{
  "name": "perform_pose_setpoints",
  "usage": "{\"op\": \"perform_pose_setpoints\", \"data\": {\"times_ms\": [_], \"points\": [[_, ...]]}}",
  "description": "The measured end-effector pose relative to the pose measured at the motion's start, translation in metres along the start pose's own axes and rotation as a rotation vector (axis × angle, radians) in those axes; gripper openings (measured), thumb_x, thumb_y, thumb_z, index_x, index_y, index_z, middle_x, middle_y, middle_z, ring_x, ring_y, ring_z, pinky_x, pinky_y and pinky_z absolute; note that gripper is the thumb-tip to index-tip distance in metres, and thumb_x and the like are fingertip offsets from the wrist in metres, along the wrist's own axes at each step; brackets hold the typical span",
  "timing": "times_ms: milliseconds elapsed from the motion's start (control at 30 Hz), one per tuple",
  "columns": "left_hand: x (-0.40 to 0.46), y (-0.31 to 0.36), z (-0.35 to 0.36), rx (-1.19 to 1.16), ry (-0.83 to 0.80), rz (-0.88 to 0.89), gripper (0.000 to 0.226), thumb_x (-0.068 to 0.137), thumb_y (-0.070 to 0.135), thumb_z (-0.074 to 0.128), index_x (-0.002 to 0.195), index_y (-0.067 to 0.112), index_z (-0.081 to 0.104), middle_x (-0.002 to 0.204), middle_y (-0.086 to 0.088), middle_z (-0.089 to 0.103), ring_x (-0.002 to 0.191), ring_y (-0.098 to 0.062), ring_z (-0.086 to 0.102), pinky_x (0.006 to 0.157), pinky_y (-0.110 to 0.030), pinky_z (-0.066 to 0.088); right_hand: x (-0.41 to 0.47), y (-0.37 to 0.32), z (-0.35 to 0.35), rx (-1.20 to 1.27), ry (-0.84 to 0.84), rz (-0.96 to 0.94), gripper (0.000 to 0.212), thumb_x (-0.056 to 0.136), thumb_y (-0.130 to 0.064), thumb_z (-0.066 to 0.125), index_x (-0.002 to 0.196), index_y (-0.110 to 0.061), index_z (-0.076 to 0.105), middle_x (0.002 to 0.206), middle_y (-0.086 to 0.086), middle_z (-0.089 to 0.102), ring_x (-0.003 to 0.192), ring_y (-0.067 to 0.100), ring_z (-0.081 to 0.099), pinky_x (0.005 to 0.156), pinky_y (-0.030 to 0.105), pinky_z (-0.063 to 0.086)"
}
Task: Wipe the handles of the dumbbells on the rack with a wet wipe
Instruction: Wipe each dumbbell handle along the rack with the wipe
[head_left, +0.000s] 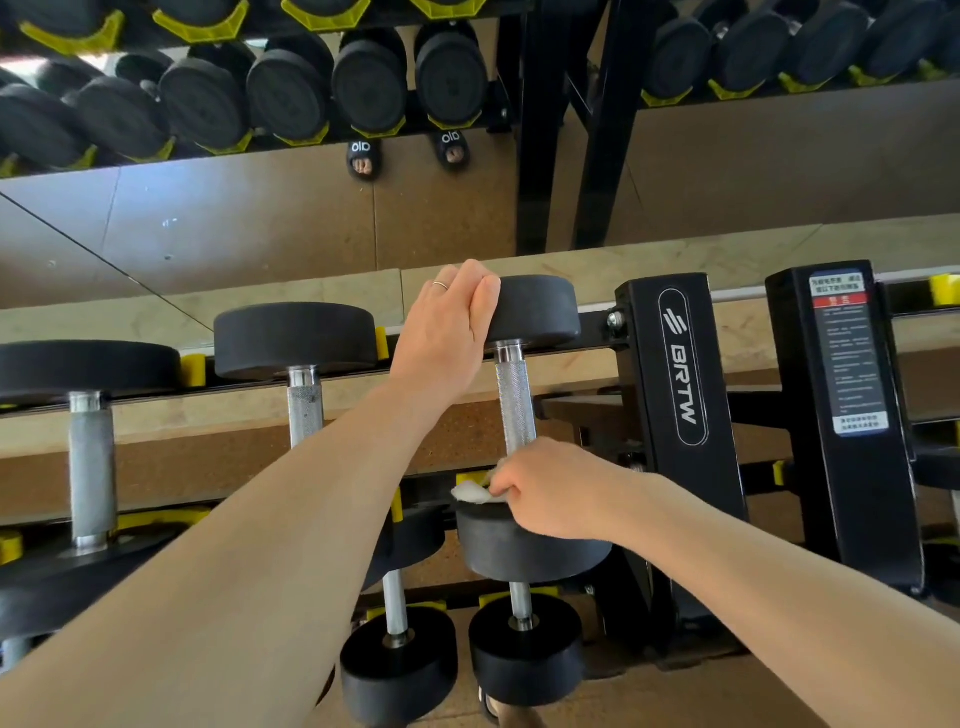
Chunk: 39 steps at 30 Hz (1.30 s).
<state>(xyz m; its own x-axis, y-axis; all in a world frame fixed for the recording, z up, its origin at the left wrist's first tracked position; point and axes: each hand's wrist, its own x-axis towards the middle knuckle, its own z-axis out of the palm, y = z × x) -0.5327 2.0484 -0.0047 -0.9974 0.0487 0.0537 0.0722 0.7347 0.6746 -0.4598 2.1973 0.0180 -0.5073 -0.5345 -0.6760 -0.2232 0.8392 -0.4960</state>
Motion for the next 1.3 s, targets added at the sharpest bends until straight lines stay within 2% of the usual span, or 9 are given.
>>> {"op": "perform_pose_setpoints", "data": {"times_ms": [133, 433, 600, 700, 833, 967, 1100, 1233, 1300], "points": [[0.000, -0.002, 0.002, 0.000, 0.003, -0.012, 0.032, 0.110, 0.039, 0.025, 0.108, 0.022, 0.052, 0.100, 0.002, 0.051, 0.094, -0.016, 0.048, 0.080, -0.037, 0.049, -0.014, 0.010, -0.012, 0.032, -0.035, -0.001, 0.041, 0.099, -0.010, 0.040, 0.128, -0.022, 0.065, 0.138, -0.001, 0.059, 0.121, 0.015, 0.055, 0.105, 0.026, 0.037], [0.000, -0.001, 0.002, 0.006, 0.001, -0.010, 0.032, 0.110, 0.040, 0.024, 0.109, 0.024, 0.052, 0.101, 0.004, 0.050, 0.095, -0.015, 0.048, 0.080, -0.037, 0.051, -0.030, 0.049, -0.015, 0.067, 0.003, 0.205, 0.041, 0.097, -0.012, 0.038, 0.125, -0.015, 0.067, 0.135, 0.005, 0.060, 0.121, 0.021, 0.056, 0.104, 0.030, 0.042], [0.000, 0.000, 0.002, 0.006, 0.008, -0.006, 0.031, 0.110, 0.039, 0.025, 0.110, 0.023, 0.052, 0.101, 0.004, 0.050, 0.095, -0.016, 0.049, 0.080, -0.039, 0.052, -0.009, 0.045, -0.001, 0.064, 0.005, 0.288, 0.031, 0.095, -0.012, 0.040, 0.102, -0.006, 0.070, 0.093, 0.012, 0.068, 0.079, 0.022, 0.062, 0.066, 0.027, 0.049], [0.000, 0.000, 0.001, 0.006, 0.008, -0.005, 0.032, 0.110, 0.038, 0.026, 0.109, 0.021, 0.052, 0.100, 0.002, 0.050, 0.095, -0.016, 0.049, 0.080, -0.039, 0.051, -0.009, 0.032, -0.003, 0.100, 0.015, 0.298, 0.029, 0.093, -0.008, 0.041, 0.094, -0.001, 0.069, 0.086, 0.011, 0.064, 0.075, 0.024, 0.059, 0.066, 0.030, 0.048], [0.000, 0.000, 0.001, 0.010, 0.009, -0.001, 0.031, 0.110, 0.037, 0.026, 0.109, 0.021, 0.052, 0.100, 0.003, 0.050, 0.095, -0.016, 0.048, 0.079, -0.033, 0.048, -0.032, 0.007, -0.014, 0.067, -0.007, 0.179, 0.034, 0.097, -0.012, 0.040, 0.108, -0.006, 0.072, 0.102, 0.010, 0.069, 0.083, 0.020, 0.064, 0.070, 0.024, 0.050], [0.001, -0.001, 0.001, 0.003, 0.016, 0.007, 0.028, 0.110, 0.035, 0.027, 0.104, 0.023, 0.051, 0.098, 0.003, 0.049, 0.093, -0.017, 0.048, 0.078, -0.033, 0.045, -0.026, -0.002, -0.023, 0.538, 0.070, -0.007, 0.025, 0.093, -0.026, 0.056, 0.110, -0.024, 0.075, 0.094, -0.001, 0.073, 0.075, 0.004, 0.059, 0.069, 0.015, 0.040], [0.000, 0.000, 0.001, 0.005, 0.000, -0.019, 0.029, 0.111, 0.036, 0.026, 0.106, 0.023, 0.051, 0.100, 0.003, 0.049, 0.095, -0.015, 0.047, 0.078, -0.030, 0.044, -0.003, 0.002, -0.003, 0.195, 0.124, 0.012, 0.037, 0.101, -0.012, 0.040, 0.127, -0.021, 0.065, 0.128, 0.004, 0.063, 0.068, 0.001, 0.057, 0.055, 0.010, 0.041], [0.000, 0.000, 0.001, 0.019, -0.001, -0.018, 0.030, 0.111, 0.037, 0.026, 0.111, 0.021, 0.052, 0.103, 0.004, 0.049, 0.096, -0.014, 0.047, 0.077, -0.026, 0.043, -0.014, 0.006, -0.001, 0.069, 0.015, 0.023, 0.038, 0.101, -0.012, 0.038, 0.126, -0.020, 0.066, 0.132, 0.001, 0.062, 0.102, 0.009, 0.063, 0.092, 0.022, 0.047], [0.000, -0.001, 0.001, 0.017, 0.001, -0.006, 0.031, 0.111, 0.036, 0.026, 0.110, 0.021, 0.053, 0.101, 0.003, 0.049, 0.094, -0.014, 0.047, 0.075, -0.024, 0.041, -0.019, 0.013, -0.016, 0.037, 0.019, 0.089, 0.033, 0.096, -0.011, 0.043, 0.106, -0.016, 0.074, 0.114, 0.000, 0.069, 0.099, 0.012, 0.063, 0.093, 0.025, 0.047]]}}
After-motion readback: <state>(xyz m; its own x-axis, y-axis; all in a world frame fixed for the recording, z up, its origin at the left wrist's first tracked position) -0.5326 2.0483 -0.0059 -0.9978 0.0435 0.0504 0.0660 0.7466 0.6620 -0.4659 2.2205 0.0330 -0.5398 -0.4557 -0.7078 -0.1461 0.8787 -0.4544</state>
